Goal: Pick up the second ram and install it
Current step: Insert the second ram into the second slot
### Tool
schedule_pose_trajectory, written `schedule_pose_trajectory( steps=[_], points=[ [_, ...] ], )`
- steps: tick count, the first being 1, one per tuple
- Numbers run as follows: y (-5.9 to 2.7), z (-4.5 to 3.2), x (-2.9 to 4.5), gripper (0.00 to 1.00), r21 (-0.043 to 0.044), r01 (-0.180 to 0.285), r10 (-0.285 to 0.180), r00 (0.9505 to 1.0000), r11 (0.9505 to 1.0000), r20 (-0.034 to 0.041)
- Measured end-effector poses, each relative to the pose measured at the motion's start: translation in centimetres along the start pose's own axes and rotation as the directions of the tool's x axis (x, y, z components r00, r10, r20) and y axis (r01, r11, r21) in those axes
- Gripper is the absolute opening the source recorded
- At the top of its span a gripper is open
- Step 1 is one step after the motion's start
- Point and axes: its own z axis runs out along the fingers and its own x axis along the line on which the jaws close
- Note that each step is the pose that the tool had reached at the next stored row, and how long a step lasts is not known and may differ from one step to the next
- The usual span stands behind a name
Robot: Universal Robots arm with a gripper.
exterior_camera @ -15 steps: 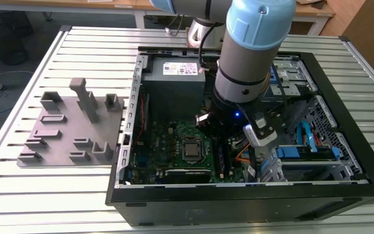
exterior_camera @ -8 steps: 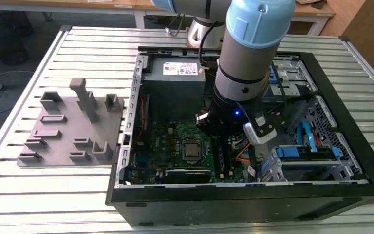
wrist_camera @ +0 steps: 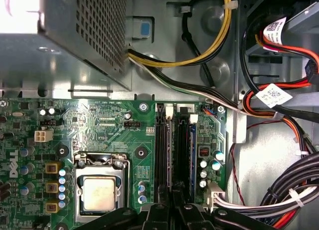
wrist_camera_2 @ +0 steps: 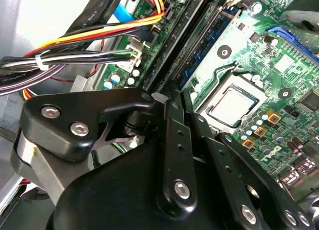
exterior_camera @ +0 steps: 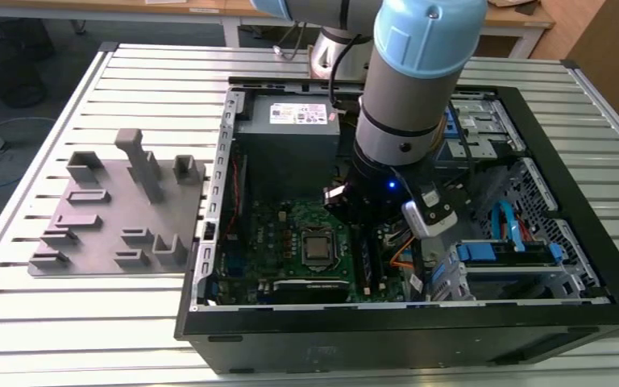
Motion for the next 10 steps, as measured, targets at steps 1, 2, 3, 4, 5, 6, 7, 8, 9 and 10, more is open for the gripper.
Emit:
schedule_pose_trajectory(
  steps=[1, 2, 3, 4, 5, 6, 7, 8, 9, 10],
  points=[
    [0.0, 0.0, 0.0, 0.14, 0.0, 0.0, 0.0, 1.0, 1.0, 0.0],
    [0.0, 0.0, 0.0, 0.14, -0.0001, 0.0, 0.0, 1.0, 1.0, 0.0],
    [0.0, 0.0, -0.01, 0.14, -0.0001, 0.0, 0.0, 1.0, 1.0, 0.0],
    [0.0, 0.0, -0.01, 0.14, -0.0001, 0.0, 0.0, 1.0, 1.0, 0.0],
    [0.01, 0.0, -0.03, 0.14, -0.0001, 0.0, 0.0, 1.0, 1.0, 0.0],
    [0.01, 0.0, -0.04, 0.14, -0.0001, 0.001, -0.001, 1.0, 1.0, 0.0],
    [0.0, 0.0, -0.03, 0.14, -0.0001, 0.001, -0.001, 1.0, 1.0, 0.0],
    [0.01, 0.0, -0.03, 0.14, -0.0001, 0.001, -0.001, 1.0, 1.0, 0.0],
    [0.01, 0.0, 0.01, 0.14, -0.0001, 0.001, -0.001, 1.0, 1.0, 0.0001],
    [0.01, 0.0, 0.05, 0.14, -0.0001, 0.001, -0.001, 1.0, 1.0, 0.0001]
  ],
)
